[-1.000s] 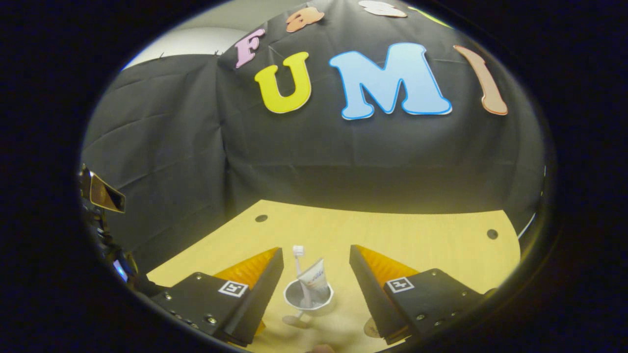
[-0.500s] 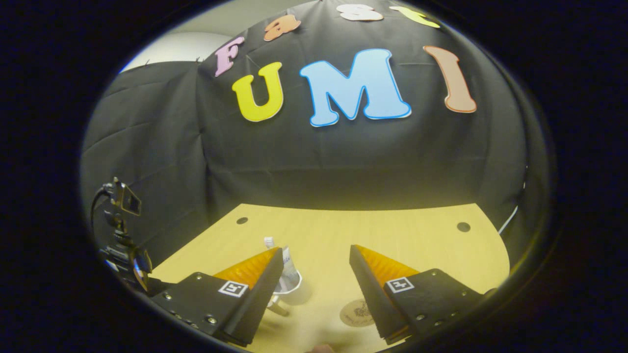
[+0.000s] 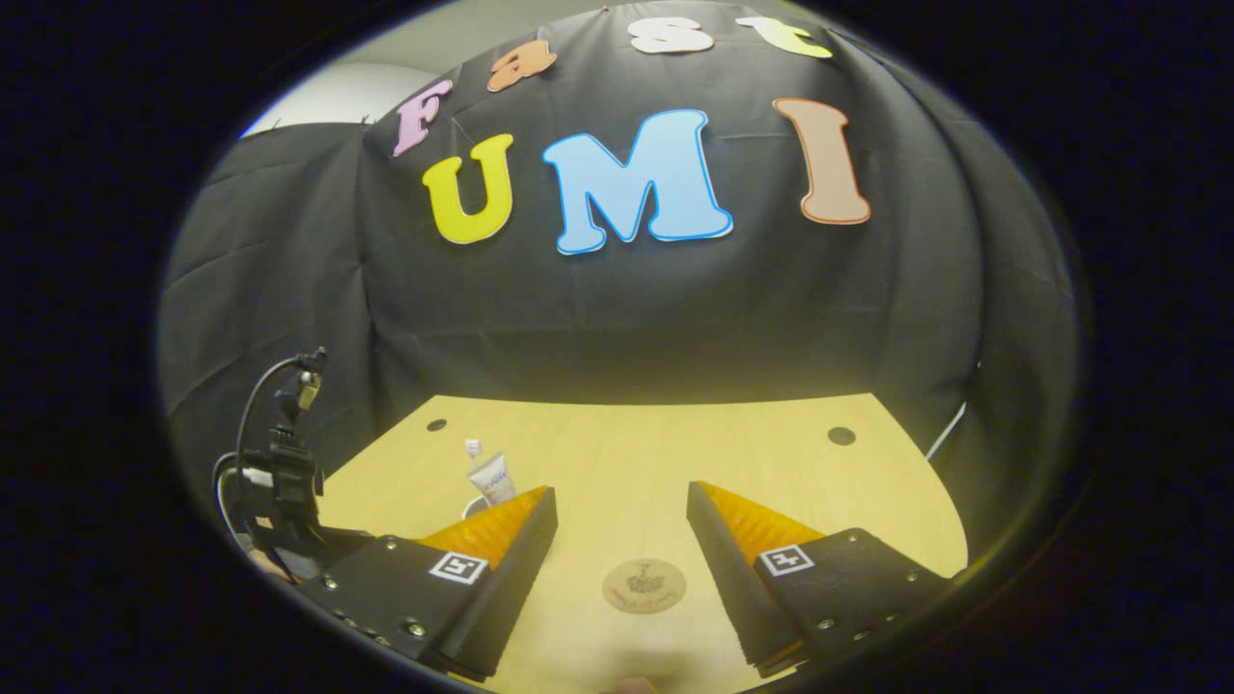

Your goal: Put the toothbrush and toothpaste on the desktop into the cup, then pick up the cup and place it on the coaster on the desktop.

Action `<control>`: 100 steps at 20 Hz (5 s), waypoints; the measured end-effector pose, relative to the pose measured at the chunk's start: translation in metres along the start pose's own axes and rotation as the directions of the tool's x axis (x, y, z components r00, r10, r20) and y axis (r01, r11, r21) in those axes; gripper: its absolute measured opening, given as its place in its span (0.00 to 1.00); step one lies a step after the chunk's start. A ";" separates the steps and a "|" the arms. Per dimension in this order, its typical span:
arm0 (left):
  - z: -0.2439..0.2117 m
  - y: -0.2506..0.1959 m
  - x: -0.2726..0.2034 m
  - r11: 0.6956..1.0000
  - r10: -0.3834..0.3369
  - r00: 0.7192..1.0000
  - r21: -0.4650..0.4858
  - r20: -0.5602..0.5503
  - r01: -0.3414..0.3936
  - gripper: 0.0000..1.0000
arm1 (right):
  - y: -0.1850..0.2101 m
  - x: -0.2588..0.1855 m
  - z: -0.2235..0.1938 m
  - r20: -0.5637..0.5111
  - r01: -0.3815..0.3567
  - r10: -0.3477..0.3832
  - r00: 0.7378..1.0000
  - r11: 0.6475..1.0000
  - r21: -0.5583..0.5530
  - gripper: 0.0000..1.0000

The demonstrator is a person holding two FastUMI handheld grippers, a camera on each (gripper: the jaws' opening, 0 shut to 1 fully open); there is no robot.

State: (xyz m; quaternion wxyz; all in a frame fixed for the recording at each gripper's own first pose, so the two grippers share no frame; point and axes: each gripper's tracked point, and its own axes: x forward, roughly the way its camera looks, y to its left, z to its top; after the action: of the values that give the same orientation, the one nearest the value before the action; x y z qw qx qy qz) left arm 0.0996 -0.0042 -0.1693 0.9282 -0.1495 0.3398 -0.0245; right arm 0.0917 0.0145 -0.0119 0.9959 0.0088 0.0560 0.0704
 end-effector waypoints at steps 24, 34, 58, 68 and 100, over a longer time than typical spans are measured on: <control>-0.023 0.012 0.070 0.987 0.160 0.929 0.031 -0.335 -0.158 0.61 | -0.053 -0.010 -0.030 -0.081 0.081 -0.072 0.994 0.991 0.111 0.87; -0.022 0.017 0.073 0.972 0.233 0.915 0.103 -0.330 -0.210 0.37 | -0.057 -0.018 -0.036 -0.101 0.085 -0.073 0.992 0.988 0.126 0.87; -0.025 -0.085 0.064 0.977 0.059 0.963 0.214 -0.262 -0.002 0.29 | -0.072 -0.042 -0.037 -0.095 0.140 -0.128 0.987 0.980 0.144 0.87; -0.049 -0.144 0.082 0.952 0.009 0.942 0.292 -0.334 0.095 0.29 | -0.118 -0.077 -0.051 -0.111 0.264 -0.245 0.963 0.940 0.218 0.87; -0.015 -0.139 0.003 0.970 -0.061 0.982 0.223 -0.177 0.100 0.92 | -0.093 -0.088 -0.031 -0.074 0.136 -0.127 0.989 0.983 0.124 0.87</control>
State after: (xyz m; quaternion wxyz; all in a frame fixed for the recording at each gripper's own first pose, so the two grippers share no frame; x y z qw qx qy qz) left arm 0.1004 -0.1412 -0.1414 0.9054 -0.0519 0.4057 -0.1141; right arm 0.0144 -0.0897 -0.0349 0.9934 0.0667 0.0935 0.0010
